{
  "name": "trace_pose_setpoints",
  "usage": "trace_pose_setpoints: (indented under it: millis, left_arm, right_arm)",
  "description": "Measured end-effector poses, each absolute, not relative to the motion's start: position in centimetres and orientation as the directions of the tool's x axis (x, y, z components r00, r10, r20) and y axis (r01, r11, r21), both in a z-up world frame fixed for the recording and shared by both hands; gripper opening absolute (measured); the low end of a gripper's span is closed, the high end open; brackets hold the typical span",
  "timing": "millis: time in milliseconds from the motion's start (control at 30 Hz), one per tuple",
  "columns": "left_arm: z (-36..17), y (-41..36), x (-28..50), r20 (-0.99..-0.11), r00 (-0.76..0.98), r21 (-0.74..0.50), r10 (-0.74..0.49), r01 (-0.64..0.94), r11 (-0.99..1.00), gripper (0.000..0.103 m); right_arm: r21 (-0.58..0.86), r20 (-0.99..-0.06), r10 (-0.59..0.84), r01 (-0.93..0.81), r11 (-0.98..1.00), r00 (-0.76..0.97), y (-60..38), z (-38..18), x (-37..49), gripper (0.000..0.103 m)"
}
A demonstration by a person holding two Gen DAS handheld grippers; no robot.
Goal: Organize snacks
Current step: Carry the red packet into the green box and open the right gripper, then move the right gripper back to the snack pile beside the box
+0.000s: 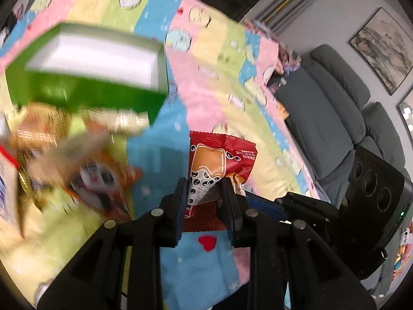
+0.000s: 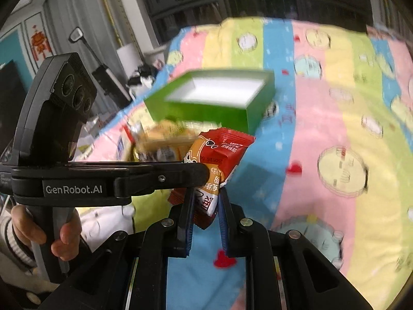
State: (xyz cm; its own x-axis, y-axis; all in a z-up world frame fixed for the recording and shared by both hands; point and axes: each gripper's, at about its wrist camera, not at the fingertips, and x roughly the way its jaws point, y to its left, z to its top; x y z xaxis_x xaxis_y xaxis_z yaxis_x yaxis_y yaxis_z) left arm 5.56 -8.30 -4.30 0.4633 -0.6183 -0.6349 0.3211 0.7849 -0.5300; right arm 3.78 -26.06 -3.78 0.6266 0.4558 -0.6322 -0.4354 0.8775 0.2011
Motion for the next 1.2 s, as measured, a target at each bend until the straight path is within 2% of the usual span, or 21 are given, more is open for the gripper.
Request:
trace_pose_setpoints:
  millis: [300, 700, 767, 833, 867, 900, 933, 967, 1033, 1200]
  left_arm:
    - [-0.2, -4.2, 11.7, -0.601, 0.584, -0.477, -0.545, 0.286, 0.831, 0.026]
    - [-3.4, 0.5, 19.1, -0.667, 0.578, -0.495, -0.471, 0.129, 0.859, 0.026]
    - [-4.1, 0.8, 19.8, -0.681, 0.572, -0.498, -0.458, 0.097, 0.862, 0.036]
    - [-4.5, 1.1, 20.2, -0.692, 0.569, -0.497, -0.444, 0.072, 0.865, 0.063]
    - [-4.6, 1.2, 20.2, -0.699, 0.574, -0.487, -0.427, 0.056, 0.872, 0.070]
    - [-4.5, 1.3, 20.2, -0.699, 0.577, -0.485, -0.423, 0.052, 0.873, 0.075]
    - [-4.4, 1.5, 19.9, -0.697, 0.582, -0.481, -0.419, 0.054, 0.875, 0.075]
    - [-4.2, 1.5, 19.7, -0.697, 0.588, -0.470, -0.411, 0.058, 0.881, 0.077]
    - [-3.6, 1.3, 18.9, -0.700, 0.603, -0.431, -0.382, 0.069, 0.900, 0.089]
    - [-1.6, 0.8, 16.3, -0.684, 0.666, -0.321, -0.299, 0.094, 0.942, 0.102]
  right_arm:
    - [0.127, -0.538, 0.496, -0.516, 0.847, 0.682, -21.7, 0.8, 10.2, 0.019]
    - [0.174, -0.605, 0.515, -0.530, 0.830, 0.608, -17.3, -2.0, 19.5, 0.019]
    - [0.143, -0.624, 0.480, -0.514, 0.846, 0.617, -16.7, -2.5, 20.2, 0.019]
    - [0.092, -0.649, 0.413, -0.474, 0.876, 0.638, -16.4, -3.1, 20.8, 0.023]
    - [0.078, -0.655, 0.393, -0.459, 0.885, 0.645, -16.4, -3.2, 21.0, 0.025]
    - [0.074, -0.659, 0.378, -0.445, 0.893, 0.650, -16.7, -3.3, 21.1, 0.026]
    - [0.090, -0.658, 0.385, -0.440, 0.893, 0.647, -17.1, -3.4, 20.9, 0.027]
    - [0.104, -0.657, 0.395, -0.442, 0.891, 0.642, -17.4, -3.4, 20.8, 0.031]
    - [0.122, -0.649, 0.403, -0.435, 0.892, 0.645, -18.1, -3.2, 20.2, 0.041]
    - [0.168, -0.610, 0.437, -0.431, 0.887, 0.661, -19.7, -1.7, 17.3, 0.059]
